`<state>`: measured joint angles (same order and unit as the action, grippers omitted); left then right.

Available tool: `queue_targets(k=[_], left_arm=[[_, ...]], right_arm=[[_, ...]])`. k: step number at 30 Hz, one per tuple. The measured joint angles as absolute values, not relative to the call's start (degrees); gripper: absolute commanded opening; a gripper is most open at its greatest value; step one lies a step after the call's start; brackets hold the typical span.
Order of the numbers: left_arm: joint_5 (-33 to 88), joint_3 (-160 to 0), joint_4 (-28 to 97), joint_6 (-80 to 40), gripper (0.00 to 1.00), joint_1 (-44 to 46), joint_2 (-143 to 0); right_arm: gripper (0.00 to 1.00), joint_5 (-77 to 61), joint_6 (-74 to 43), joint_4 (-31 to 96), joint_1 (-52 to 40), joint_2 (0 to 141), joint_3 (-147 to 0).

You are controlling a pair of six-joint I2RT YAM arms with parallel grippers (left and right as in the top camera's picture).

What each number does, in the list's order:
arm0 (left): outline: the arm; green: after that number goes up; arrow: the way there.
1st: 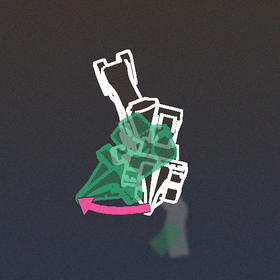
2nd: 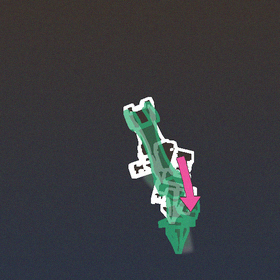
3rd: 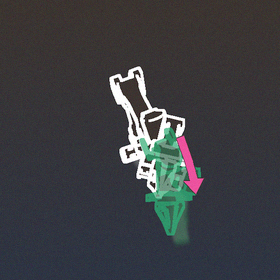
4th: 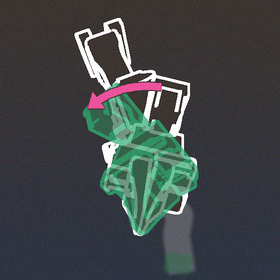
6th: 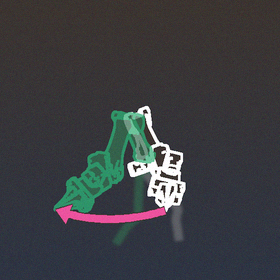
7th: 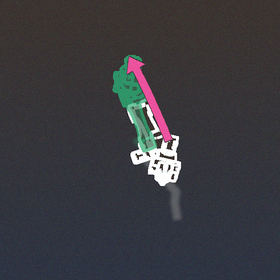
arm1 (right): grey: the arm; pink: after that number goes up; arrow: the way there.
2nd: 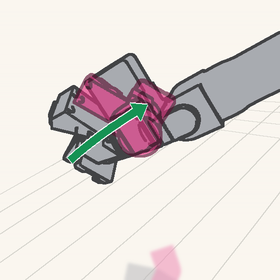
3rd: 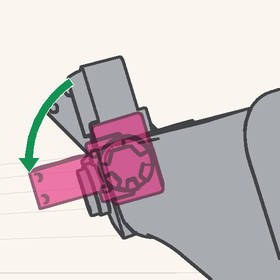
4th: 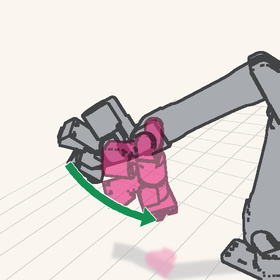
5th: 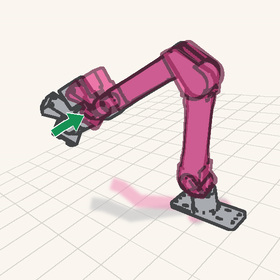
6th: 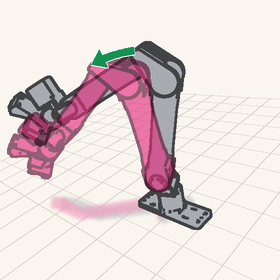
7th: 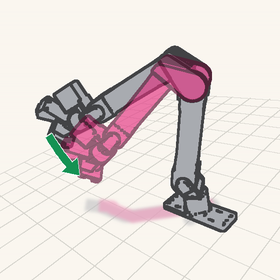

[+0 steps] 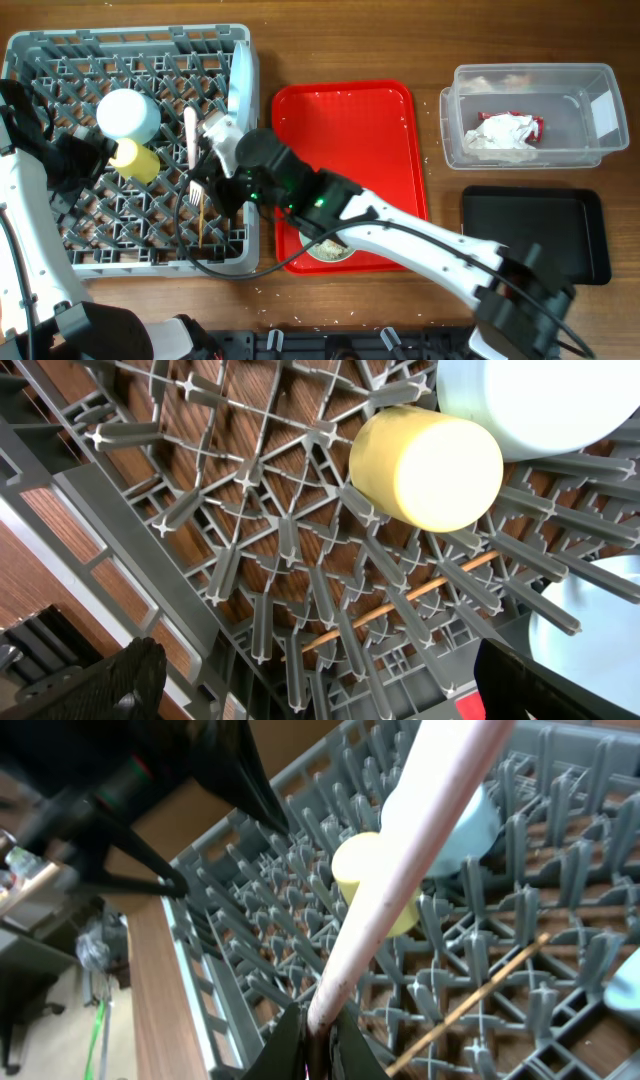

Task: Sort waste into correct bins and load items into the dishwasher rack
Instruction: 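Carry the fork to the dish rack and drop it in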

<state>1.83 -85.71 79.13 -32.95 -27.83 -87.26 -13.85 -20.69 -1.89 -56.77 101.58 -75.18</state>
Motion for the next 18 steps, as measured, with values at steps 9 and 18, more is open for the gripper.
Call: queue_targets(k=[9, 18], left_arm=[[1.83, -85.71, 79.13, -32.93, 1.00, -27.83, -87.26], [1.83, -85.71, 79.22, -32.95, 1.00, -27.83, -87.26]], right_arm=[[0.95, -10.63, -26.06, -7.33, -56.86, 107.07, -75.16], [1.00, -0.19, -27.00, 7.14, -55.07, 93.36, -75.18]])
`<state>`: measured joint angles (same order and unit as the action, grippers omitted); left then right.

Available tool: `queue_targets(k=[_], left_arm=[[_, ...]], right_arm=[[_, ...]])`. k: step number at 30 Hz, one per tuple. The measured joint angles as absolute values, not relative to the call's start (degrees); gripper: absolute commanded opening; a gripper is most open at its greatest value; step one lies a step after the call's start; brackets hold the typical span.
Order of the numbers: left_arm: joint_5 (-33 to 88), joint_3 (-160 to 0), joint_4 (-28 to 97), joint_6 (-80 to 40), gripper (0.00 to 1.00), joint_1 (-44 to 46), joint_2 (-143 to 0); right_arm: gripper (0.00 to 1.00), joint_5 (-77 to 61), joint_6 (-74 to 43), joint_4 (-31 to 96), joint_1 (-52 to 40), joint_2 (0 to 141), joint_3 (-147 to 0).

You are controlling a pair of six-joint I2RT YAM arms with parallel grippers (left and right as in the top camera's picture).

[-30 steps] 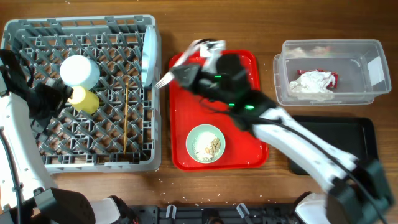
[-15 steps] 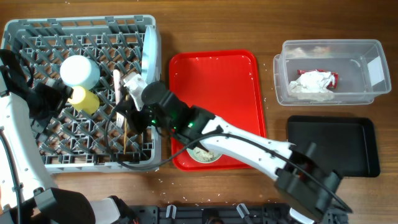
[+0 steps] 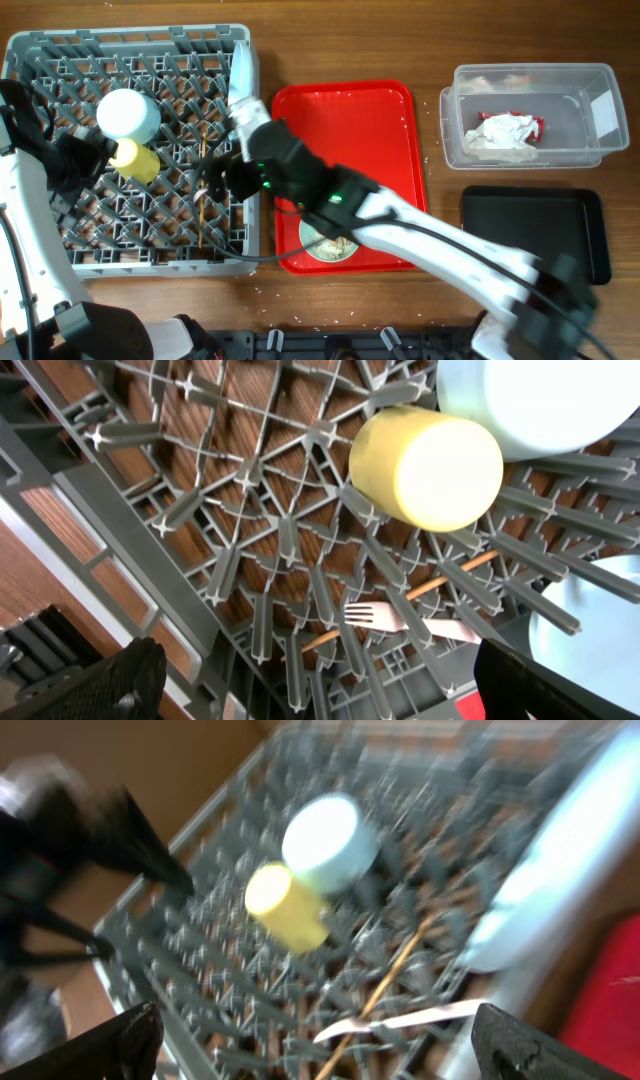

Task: Sort waste into correct bins and load items into the dishwasher rack
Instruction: 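Carry the fork to the dish rack and drop it in, then grasp the green bowl of food scraps with the right gripper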

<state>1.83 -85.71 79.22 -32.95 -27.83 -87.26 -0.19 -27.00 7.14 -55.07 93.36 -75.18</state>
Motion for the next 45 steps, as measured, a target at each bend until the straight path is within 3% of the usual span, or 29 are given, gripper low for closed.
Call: queue_targets(k=[3, 8, 15, 16, 19, 20, 22, 26, 34, 37, 42, 45], left_arm=[[2.26, -85.71, 80.62, -32.95, 1.00, -27.83, -87.26], [4.80, -85.71, 81.47, -32.95, 1.00, -27.83, -87.24], [5.50, -85.71, 81.23, -32.95, 1.00, -27.83, -87.24], [5.50, -85.71, 81.23, -32.95, 1.00, -27.83, -87.24], [5.50, -85.71, 81.23, -32.95, 1.00, -27.83, -87.24], [5.50, -85.71, 81.17, -32.95, 1.00, -27.83, -87.24], [5.50, -85.71, 80.77, -32.95, 1.00, -27.83, -87.24], [5.50, -85.71, 80.75, -32.95, 1.00, -27.83, -87.24], [5.50, -85.71, 80.75, -32.95, 1.00, -27.83, -87.20], [5.50, -85.71, 80.75, -32.95, 1.00, -27.83, -87.20], [5.50, -85.71, 80.75, -32.95, 1.00, -27.83, -87.20], [5.50, -85.71, 80.75, -32.95, 1.00, -27.83, -87.20]], right_arm=[[1.00, 7.20, -30.94, 19.57, -50.89, 79.29, -76.09], [1.00, 3.11, -37.71, 43.83, -30.79, 68.55, -76.36], [0.99, -8.03, -34.13, 62.28, -33.17, 73.36, -76.23], [0.99, -8.88, -33.28, 62.85, -35.70, 76.40, -76.23], [0.85, -5.96, -32.75, 59.90, -47.29, 88.09, -76.20], [0.73, -4.56, -33.65, 58.00, -50.43, 91.31, -76.14], [0.68, -2.87, -36.88, 54.54, -54.50, 95.55, -76.09], [0.61, -0.71, -39.57, 50.76, -57.49, 99.33, -76.09], [0.36, 4.97, -43.57, 50.02, -59.37, 108.88, -76.09], [0.36, 5.04, -44.14, 50.09, -59.40, 110.67, -76.09], [0.11, 5.21, -44.80, 50.06, -59.68, 110.69, -76.09], [0.08, 5.80, -44.99, 50.26, -59.86, 110.69, -76.09]])
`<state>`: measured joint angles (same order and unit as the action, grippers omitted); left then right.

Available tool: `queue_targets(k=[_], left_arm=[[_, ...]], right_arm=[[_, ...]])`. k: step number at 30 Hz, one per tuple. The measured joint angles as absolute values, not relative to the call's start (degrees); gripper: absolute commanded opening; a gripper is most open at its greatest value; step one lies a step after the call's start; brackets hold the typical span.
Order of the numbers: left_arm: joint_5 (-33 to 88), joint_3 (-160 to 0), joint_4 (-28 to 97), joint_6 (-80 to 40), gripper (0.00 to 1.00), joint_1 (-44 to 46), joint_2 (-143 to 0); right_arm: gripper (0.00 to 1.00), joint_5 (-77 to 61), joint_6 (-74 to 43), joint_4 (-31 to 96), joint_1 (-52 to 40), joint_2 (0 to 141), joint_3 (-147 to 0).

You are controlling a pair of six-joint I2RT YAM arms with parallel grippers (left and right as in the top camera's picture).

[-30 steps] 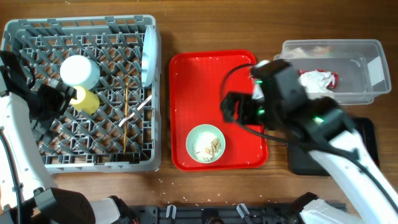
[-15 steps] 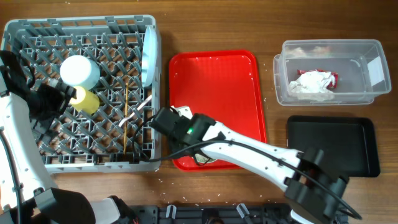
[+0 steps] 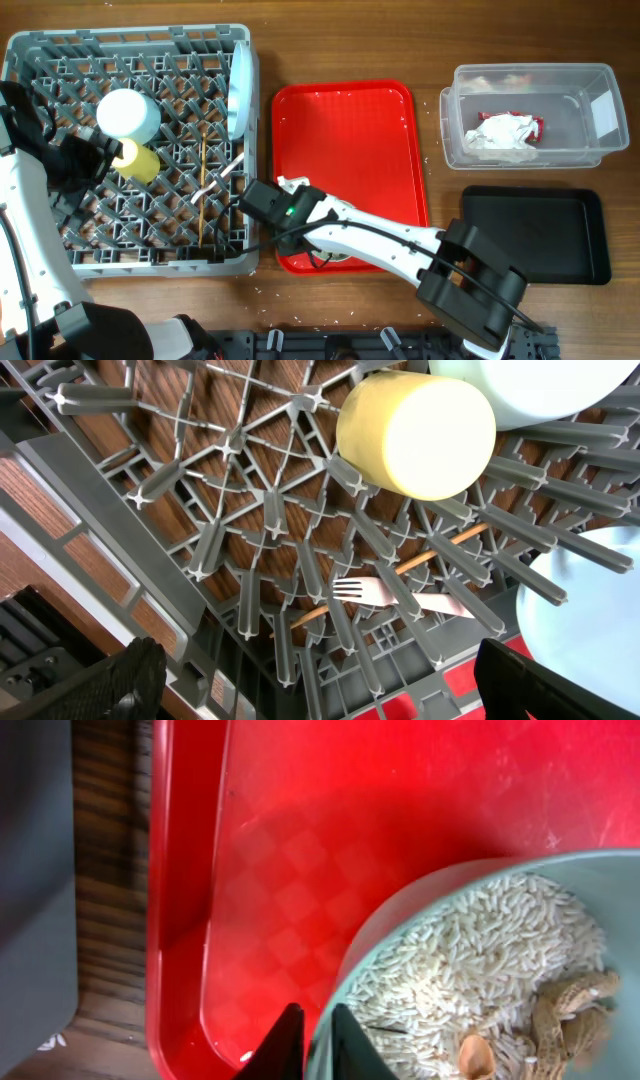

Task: Sort waste into correct bins and load items into the dishwasher rack
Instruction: 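Grasp the green bowl of food scraps with the right gripper, then carry the green bowl over the black tray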

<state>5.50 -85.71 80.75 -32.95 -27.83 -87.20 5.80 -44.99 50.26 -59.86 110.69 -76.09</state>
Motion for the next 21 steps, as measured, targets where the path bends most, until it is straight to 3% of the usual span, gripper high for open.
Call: queue_targets(k=[1, 13, 21], left_arm=[[5.50, -85.71, 80.75, -32.95, 1.00, -27.83, -87.20], [5.50, -85.71, 80.75, -32.95, 1.00, -27.83, -87.20], [5.50, -85.71, 80.73, -32.95, 1.00, -27.83, -87.20]], right_arm=[[0.04, 6.76, -44.97, 51.09, -59.86, 110.69, -76.09], [0.04, 19.97, -41.30, 57.84, -59.66, 110.74, -76.27], [0.04, 25.61, -46.78, 74.74, -52.51, 111.42, -89.19]])
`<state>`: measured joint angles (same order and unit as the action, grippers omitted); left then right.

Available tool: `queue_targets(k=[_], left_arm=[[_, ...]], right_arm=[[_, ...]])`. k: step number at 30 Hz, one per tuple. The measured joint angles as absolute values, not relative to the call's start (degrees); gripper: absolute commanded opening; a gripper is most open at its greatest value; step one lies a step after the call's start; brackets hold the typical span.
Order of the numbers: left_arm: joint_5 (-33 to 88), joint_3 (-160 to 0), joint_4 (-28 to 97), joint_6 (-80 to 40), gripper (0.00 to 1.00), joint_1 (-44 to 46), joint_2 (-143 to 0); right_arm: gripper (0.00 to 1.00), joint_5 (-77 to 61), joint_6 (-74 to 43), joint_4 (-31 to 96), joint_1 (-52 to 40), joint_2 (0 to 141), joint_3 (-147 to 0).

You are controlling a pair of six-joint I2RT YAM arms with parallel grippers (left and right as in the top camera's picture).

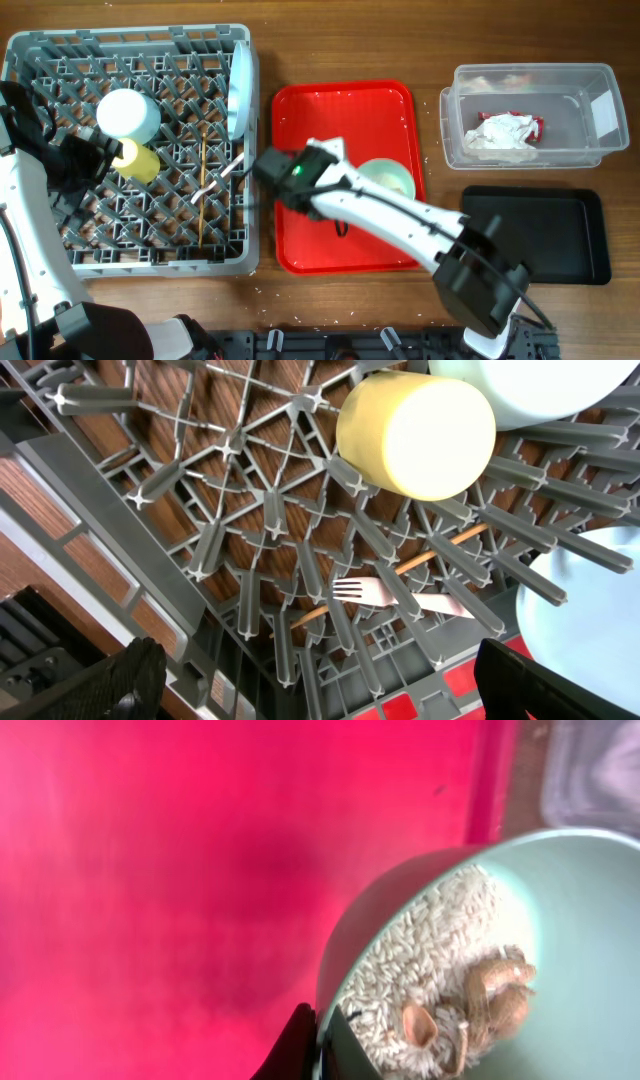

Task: Sort waste into correct bins and load items into the dishwasher rack
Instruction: 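Carry the green bowl over the black tray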

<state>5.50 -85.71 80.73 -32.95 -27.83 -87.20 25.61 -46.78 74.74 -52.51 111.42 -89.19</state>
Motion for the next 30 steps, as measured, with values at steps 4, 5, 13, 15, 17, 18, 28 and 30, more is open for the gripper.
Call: queue_targets(k=[4, 5, 13, 15, 17, 18, 28, 30], left_arm=[[5.50, -85.71, 80.75, -32.95, 1.00, -27.83, -87.20], [5.50, -85.71, 80.75, -32.95, 1.00, -27.83, -87.20], [5.50, -85.71, 80.68, -32.95, 1.00, -27.83, -87.20], [5.50, -85.71, 80.71, -32.95, 1.00, -27.83, -87.20], [5.50, -85.71, 80.71, -32.95, 1.00, -27.83, -87.20], [5.50, -85.71, 80.68, -32.95, 1.00, -27.83, -87.20], [5.50, -85.71, 80.62, -32.95, 1.00, -27.83, -87.20], [5.50, -85.71, 80.60, -32.95, 1.00, -27.83, -87.20]], right_arm=[[0.04, 24.62, -48.64, 77.69, -40.03, 105.41, -92.07], [0.04, 23.24, -48.84, 78.70, -34.59, 101.67, -92.09], [0.04, 10.09, -38.76, 80.58, 5.32, 86.50, -92.53], [0.04, 4.05, -34.15, 79.20, 12.78, 86.48, -90.80], [0.04, -0.12, -31.55, 77.89, 17.45, 86.46, -87.99], [0.04, -3.36, -29.58, 76.99, 19.79, 86.41, -86.19], [0.04, -37.56, -8.43, 71.48, 47.09, 86.43, -67.16], [0.04, -42.76, -6.59, 70.67, 50.63, 86.43, -65.41]])
